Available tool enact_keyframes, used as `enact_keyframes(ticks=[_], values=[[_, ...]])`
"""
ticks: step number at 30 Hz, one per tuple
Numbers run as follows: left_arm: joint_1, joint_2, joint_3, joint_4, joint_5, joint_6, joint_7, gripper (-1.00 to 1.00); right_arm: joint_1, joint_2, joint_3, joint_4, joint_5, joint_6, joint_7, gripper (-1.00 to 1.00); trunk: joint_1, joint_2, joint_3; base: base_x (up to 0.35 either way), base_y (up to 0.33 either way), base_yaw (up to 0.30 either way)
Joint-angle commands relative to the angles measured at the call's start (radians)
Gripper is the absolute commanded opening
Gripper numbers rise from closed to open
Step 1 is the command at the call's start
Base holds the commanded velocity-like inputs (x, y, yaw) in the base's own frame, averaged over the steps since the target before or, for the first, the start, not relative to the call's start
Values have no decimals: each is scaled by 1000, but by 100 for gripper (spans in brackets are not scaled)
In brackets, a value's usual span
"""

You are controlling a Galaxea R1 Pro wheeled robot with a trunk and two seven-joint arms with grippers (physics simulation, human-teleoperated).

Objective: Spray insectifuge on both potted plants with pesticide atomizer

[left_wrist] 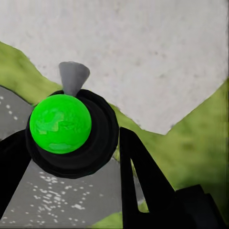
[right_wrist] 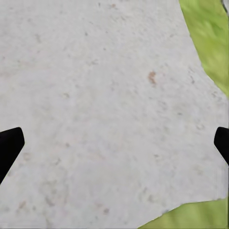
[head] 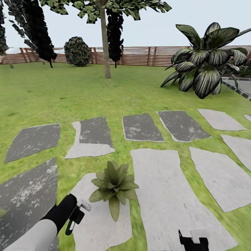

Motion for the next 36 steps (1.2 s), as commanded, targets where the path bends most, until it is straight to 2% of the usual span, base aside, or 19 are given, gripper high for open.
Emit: enact_keyframes(ticks=[1, 13, 16, 18, 22, 24, 33, 36], values=[[0, 0, -5, -2, -10, 3, -9, -100, -1, 0, -4, 1, 11, -3, -6, 100, 0, 0, -1, -204, -204, 137], [-1, 2, -9, -6, -11, 3, -7, -100, -1, 0, -4, 2, 11, -3, -6, 100, 0, 0, -1, -82, -47, 18], [1, 22, -4, 3, -10, 3, -6, -100, -1, 0, -4, 2, 11, -3, -6, 100, 0, 0, -1, 0, 0, 0], [2, 25, -3, -3, -10, 3, -6, -100, 0, 0, -4, 2, 11, -3, -6, 100, 0, 0, -1, 0, 0, 0], [2, 0, -8, -10, -11, 1, -6, -100, 0, 0, -4, 2, 11, -3, -6, 100, 0, 0, -1, 6, -2, 0], [2, -4, -12, -11, -11, 1, -6, -100, -1, 0, -4, 2, 11, -3, -6, 100, 0, 0, -1, 143, -101, 0], [2, -5, -13, -10, -12, 2, -6, -100, 0, 0, -4, 3, 11, -3, -6, 100, 0, 0, -1, 79, -195, 37], [2, 5, -10, -3, -11, 3, -6, -100, 0, 0, -4, 3, 11, -3, -6, 100, 0, 0, -1, 1, -95, 252]])
